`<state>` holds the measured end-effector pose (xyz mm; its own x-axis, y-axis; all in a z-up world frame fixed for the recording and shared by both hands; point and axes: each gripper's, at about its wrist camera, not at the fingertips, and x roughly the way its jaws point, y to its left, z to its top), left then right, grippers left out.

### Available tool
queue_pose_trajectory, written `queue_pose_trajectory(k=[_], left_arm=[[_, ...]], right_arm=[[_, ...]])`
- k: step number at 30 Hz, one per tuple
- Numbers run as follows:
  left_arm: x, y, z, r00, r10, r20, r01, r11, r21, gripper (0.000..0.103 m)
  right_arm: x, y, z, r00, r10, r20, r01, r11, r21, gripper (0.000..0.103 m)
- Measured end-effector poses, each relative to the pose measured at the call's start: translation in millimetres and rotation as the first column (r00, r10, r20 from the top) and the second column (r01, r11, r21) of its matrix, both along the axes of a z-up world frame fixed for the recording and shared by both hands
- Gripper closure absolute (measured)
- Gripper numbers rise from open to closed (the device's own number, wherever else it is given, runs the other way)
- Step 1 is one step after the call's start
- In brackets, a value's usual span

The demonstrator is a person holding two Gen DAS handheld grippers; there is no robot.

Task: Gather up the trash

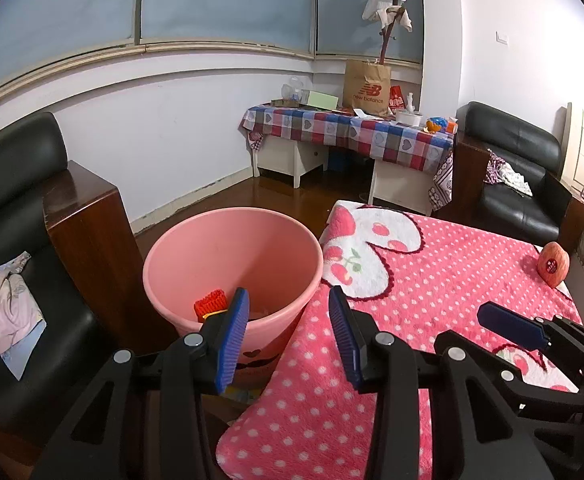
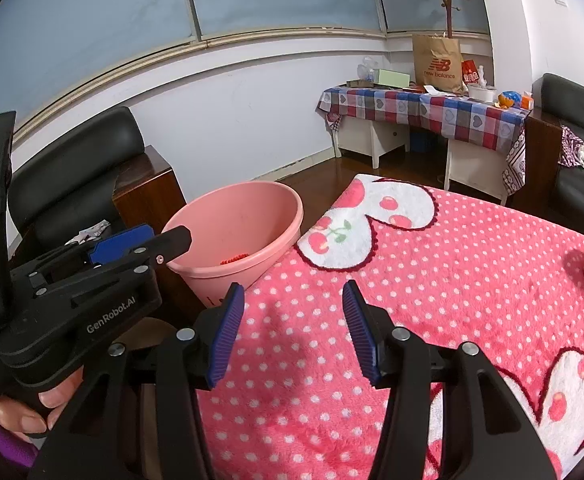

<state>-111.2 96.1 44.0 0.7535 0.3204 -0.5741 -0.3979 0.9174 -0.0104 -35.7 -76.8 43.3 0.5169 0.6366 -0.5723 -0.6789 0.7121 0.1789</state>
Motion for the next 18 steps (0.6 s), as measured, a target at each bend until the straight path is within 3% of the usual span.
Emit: queue_pose_trajectory(k=[18], left_arm=[[0.6,-1.1,-1.4,1.000,-0.001,-0.002,0.001,1.000,0.001,0.062]], right_arm=[[0.8,-1.7,-1.3,1.000,-0.001,0.001,0.001,1.000,0.001,0.051]])
